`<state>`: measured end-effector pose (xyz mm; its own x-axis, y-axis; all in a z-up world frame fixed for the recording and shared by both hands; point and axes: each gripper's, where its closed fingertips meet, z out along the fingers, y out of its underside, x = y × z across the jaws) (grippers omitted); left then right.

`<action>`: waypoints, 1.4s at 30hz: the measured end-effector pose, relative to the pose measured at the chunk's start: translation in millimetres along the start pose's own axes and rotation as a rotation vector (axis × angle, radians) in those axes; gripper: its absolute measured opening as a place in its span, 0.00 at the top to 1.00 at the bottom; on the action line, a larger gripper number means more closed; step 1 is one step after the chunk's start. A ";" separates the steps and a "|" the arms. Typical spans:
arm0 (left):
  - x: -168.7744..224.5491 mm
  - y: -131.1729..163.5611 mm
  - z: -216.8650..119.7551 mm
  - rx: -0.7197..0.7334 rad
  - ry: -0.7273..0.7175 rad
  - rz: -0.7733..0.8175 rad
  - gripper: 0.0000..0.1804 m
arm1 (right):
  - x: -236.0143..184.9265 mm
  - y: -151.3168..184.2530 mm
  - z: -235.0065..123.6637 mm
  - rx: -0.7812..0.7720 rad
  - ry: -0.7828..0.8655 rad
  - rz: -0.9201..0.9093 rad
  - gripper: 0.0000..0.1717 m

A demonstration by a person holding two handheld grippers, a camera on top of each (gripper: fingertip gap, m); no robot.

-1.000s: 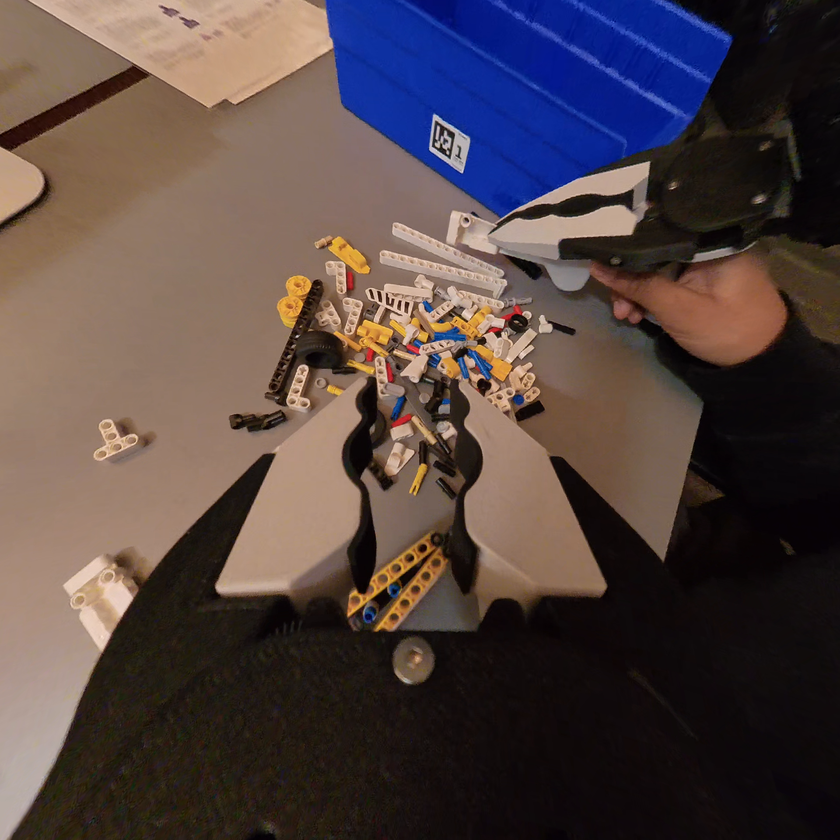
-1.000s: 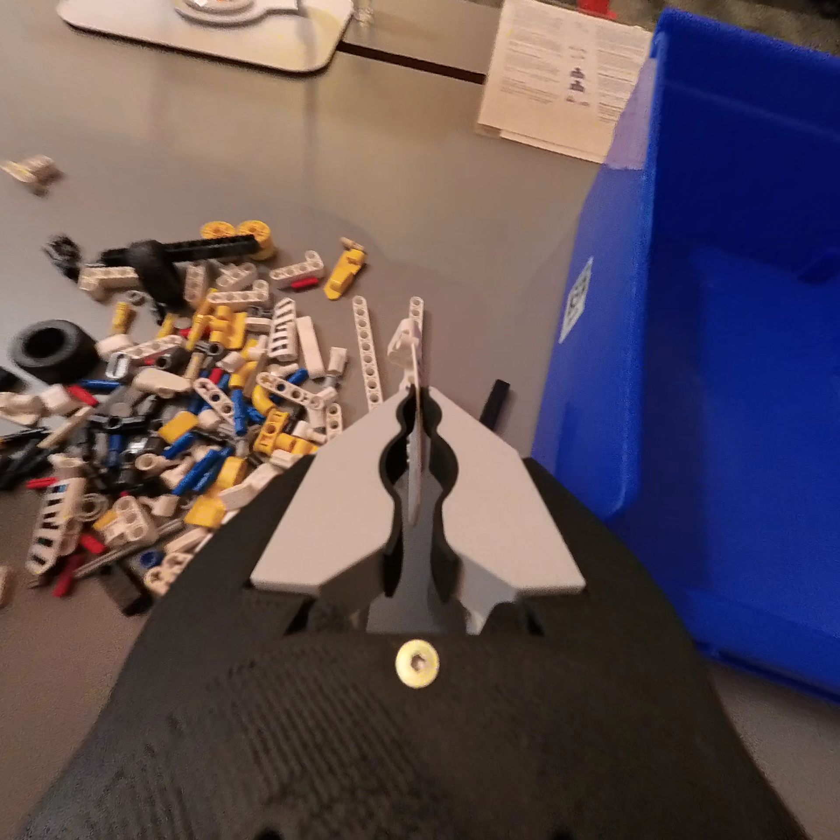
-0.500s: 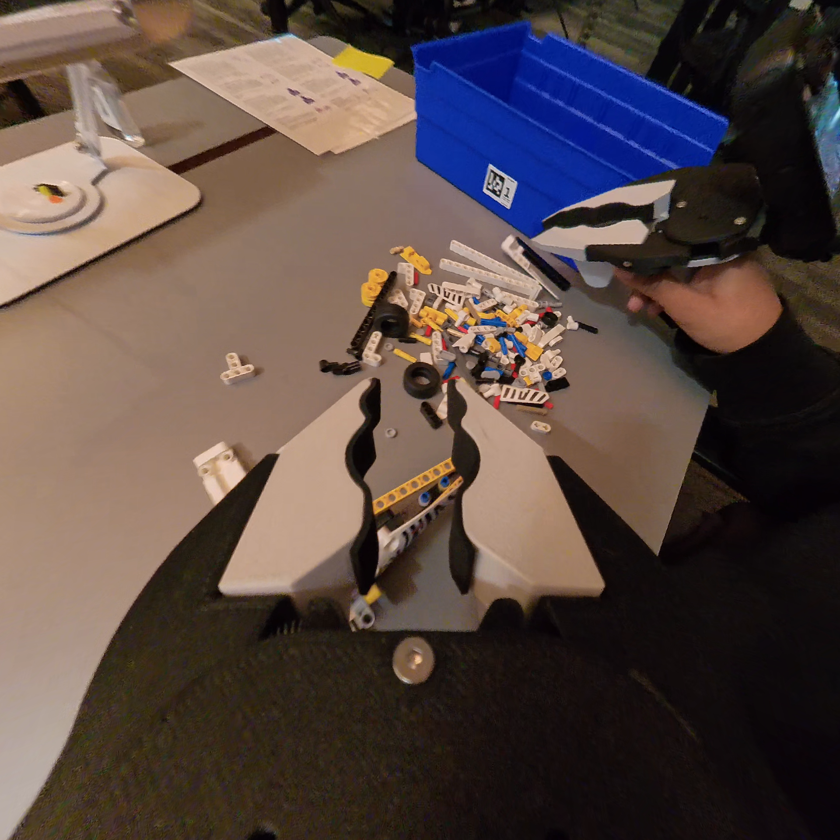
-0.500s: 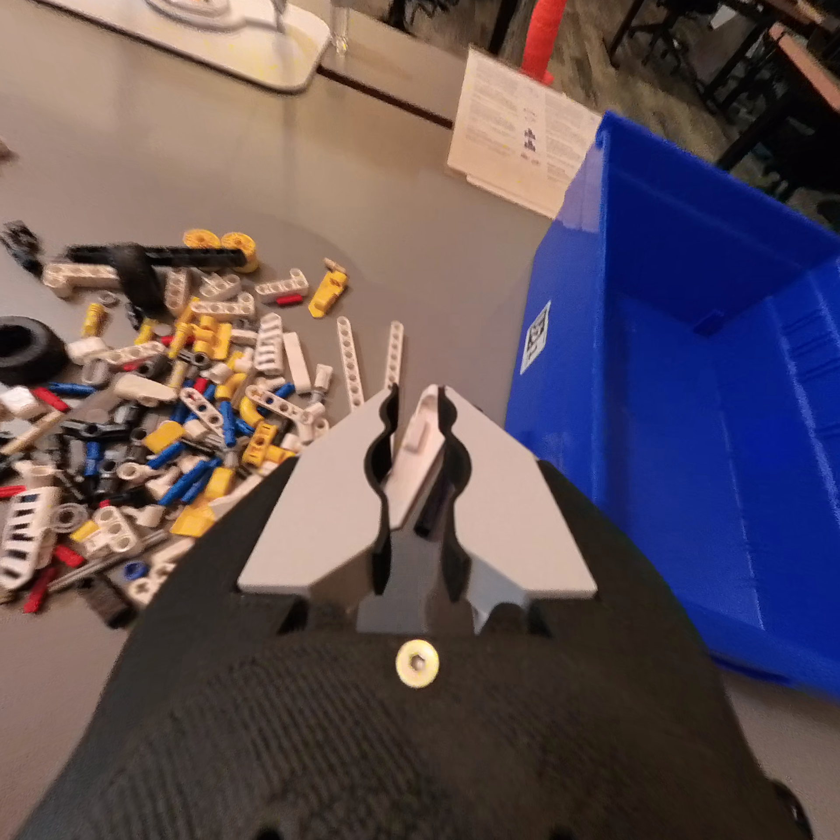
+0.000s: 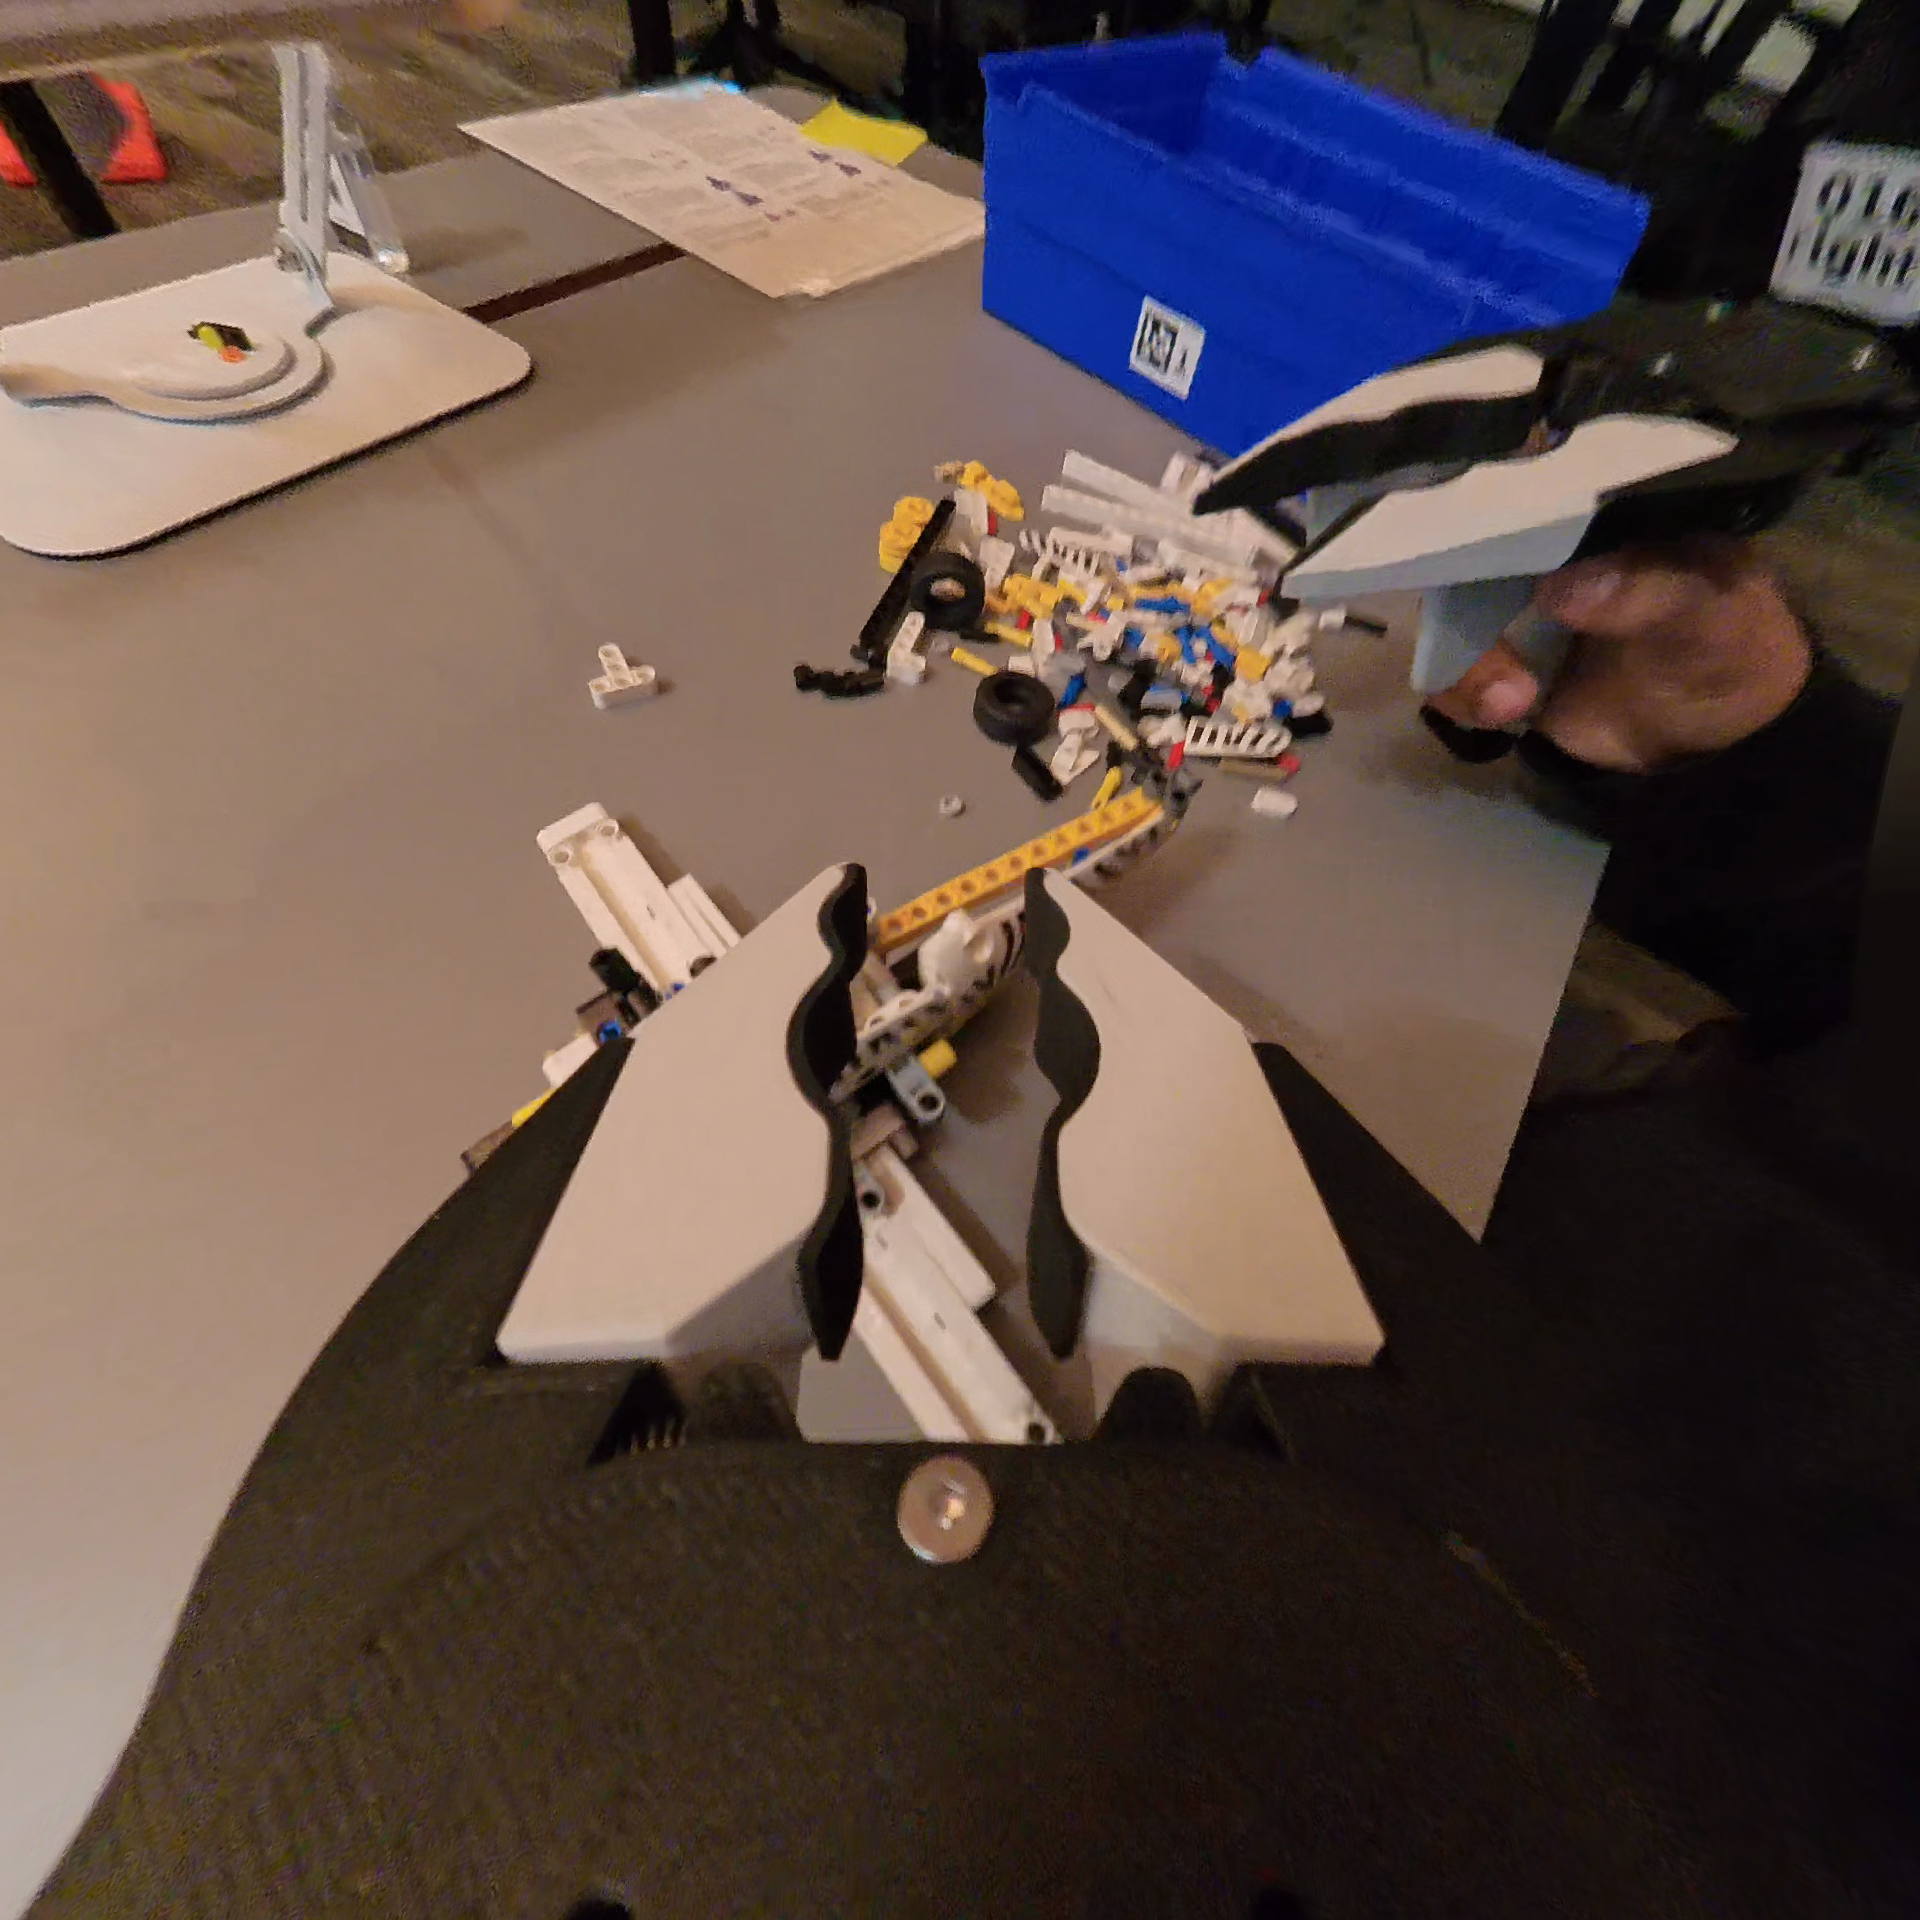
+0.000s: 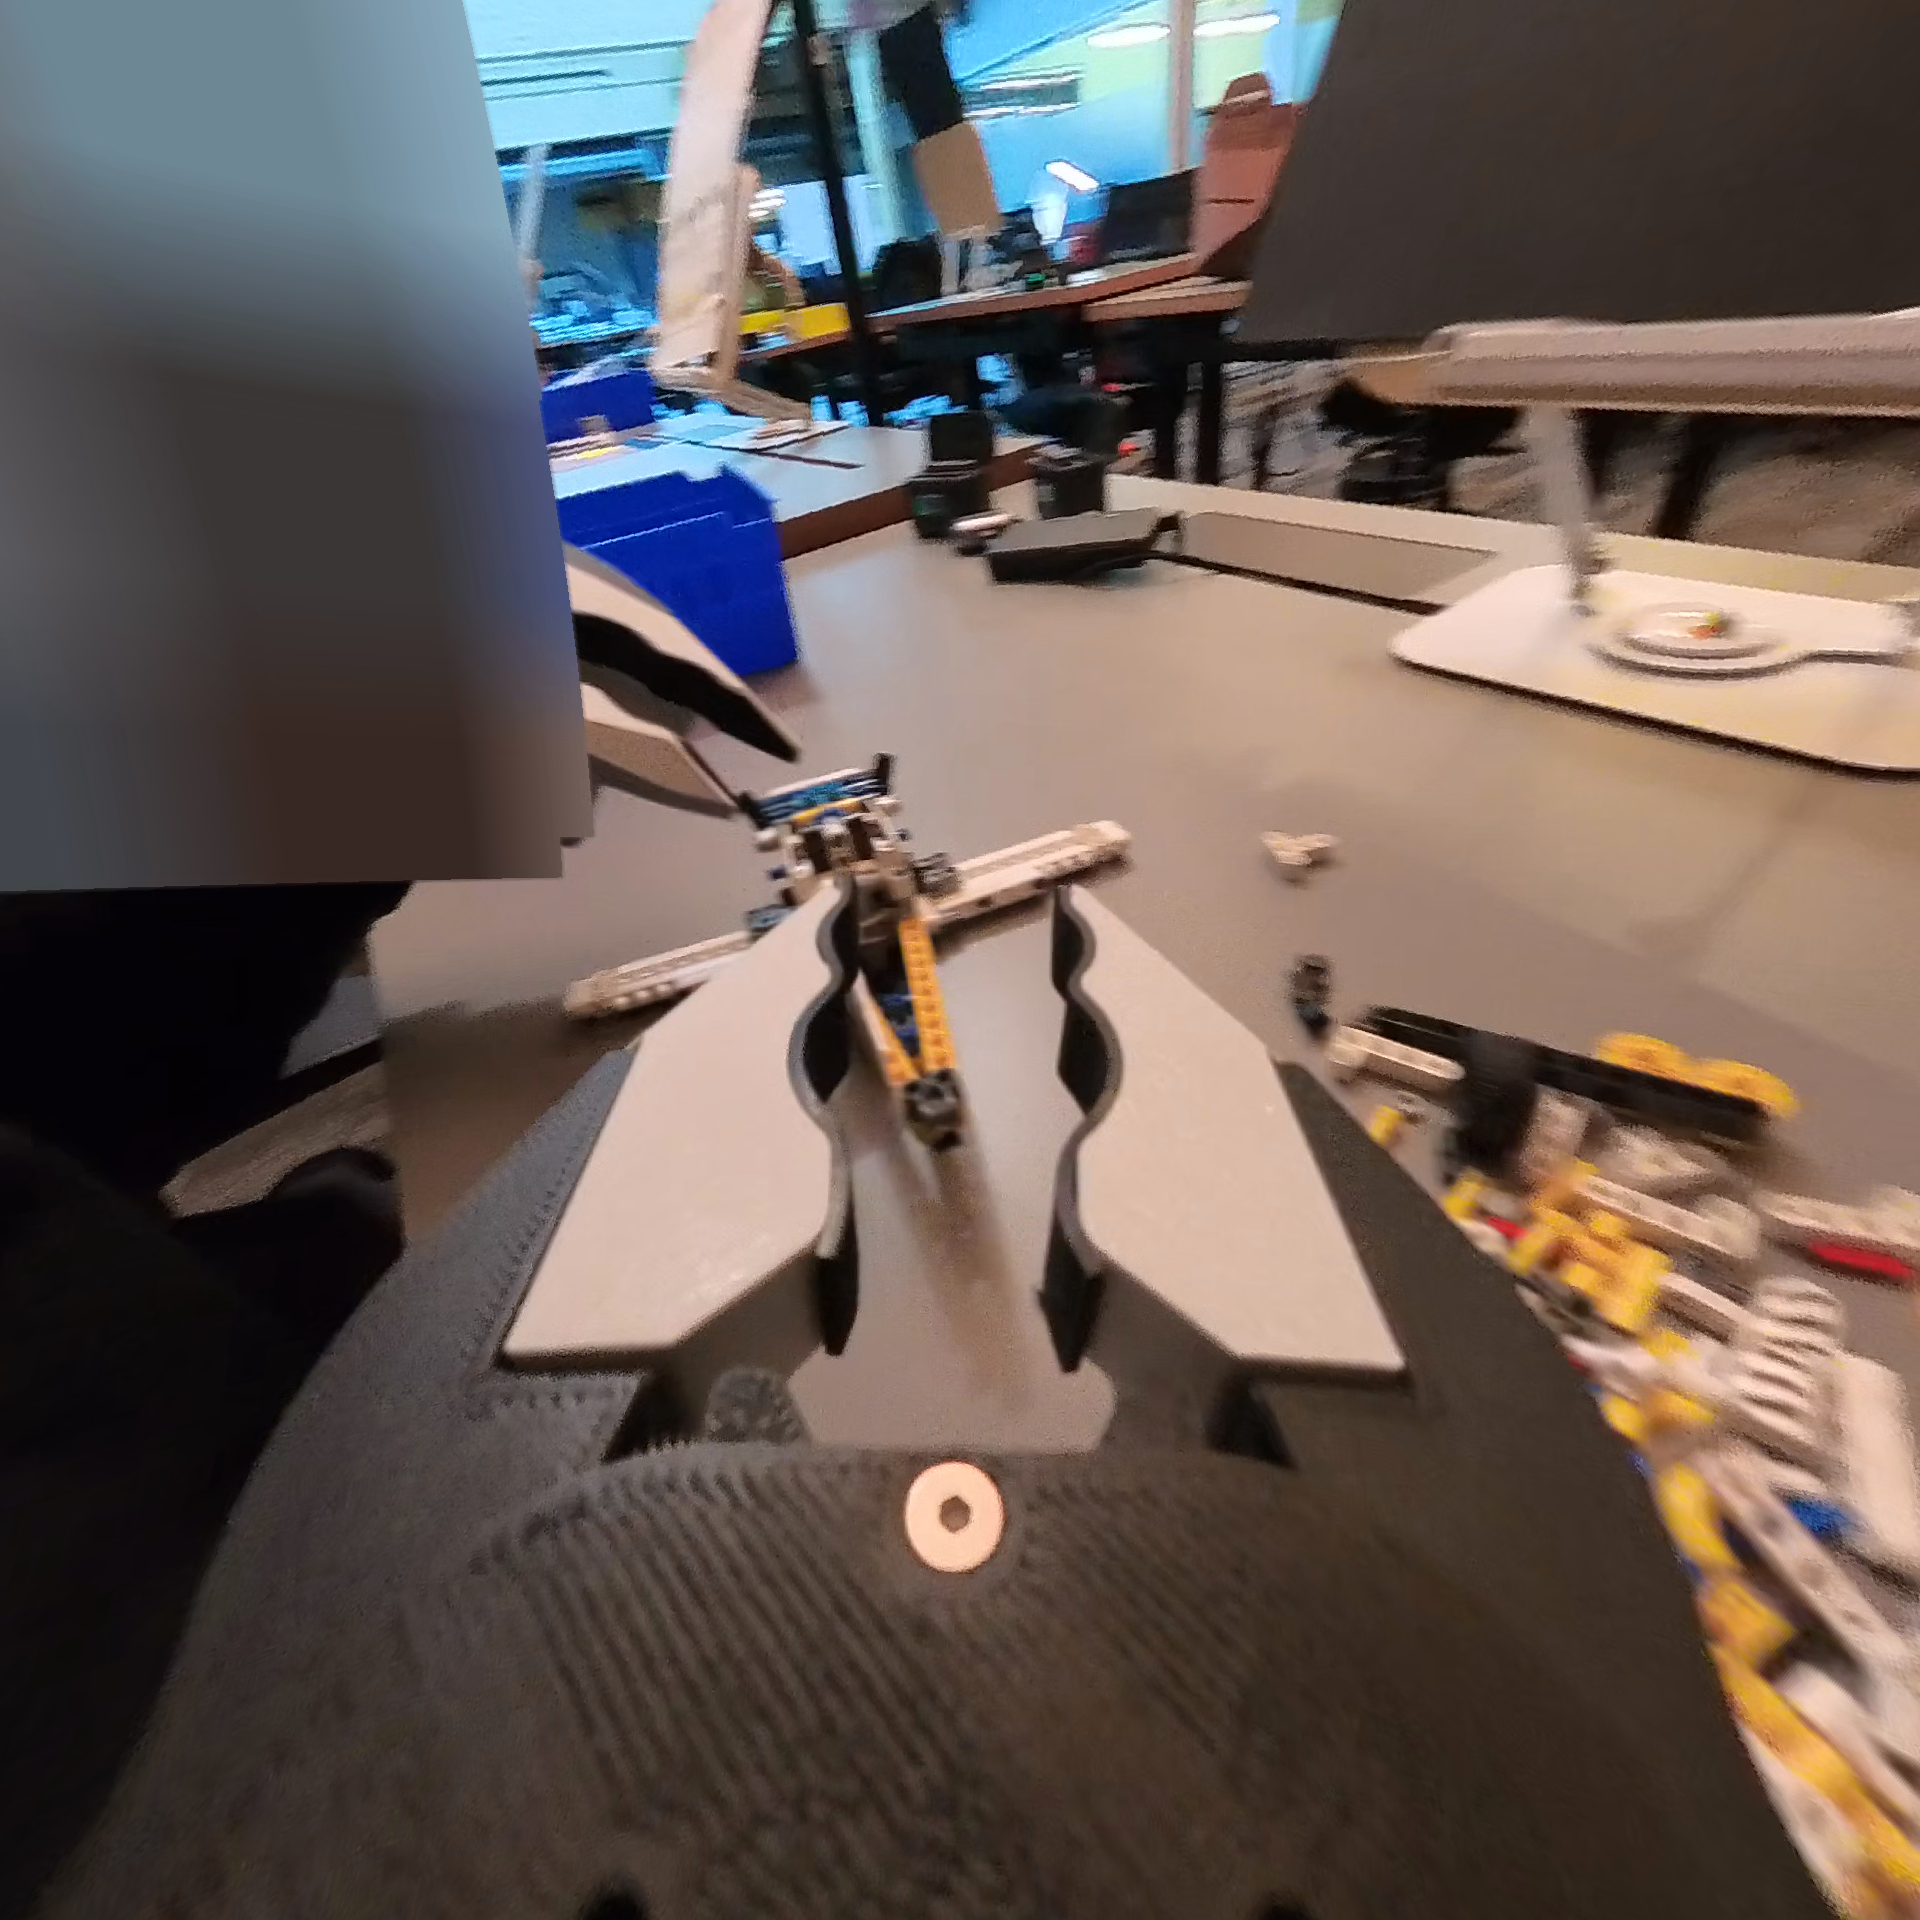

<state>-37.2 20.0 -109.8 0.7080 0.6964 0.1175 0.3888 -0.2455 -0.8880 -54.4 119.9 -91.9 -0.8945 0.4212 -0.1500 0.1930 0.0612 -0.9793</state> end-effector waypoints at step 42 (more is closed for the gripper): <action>-34.7 37.5 21.8 -0.103 -0.103 0.278 0.59 | -49.7 62.7 74.8 -0.750 -0.374 -0.069 1.00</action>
<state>-60.0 1.3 -156.8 0.7337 0.6569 -0.1737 0.2504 -0.4991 -0.8295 -28.0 35.0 -155.9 -0.9634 0.0744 -0.2574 0.2311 0.7167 -0.6579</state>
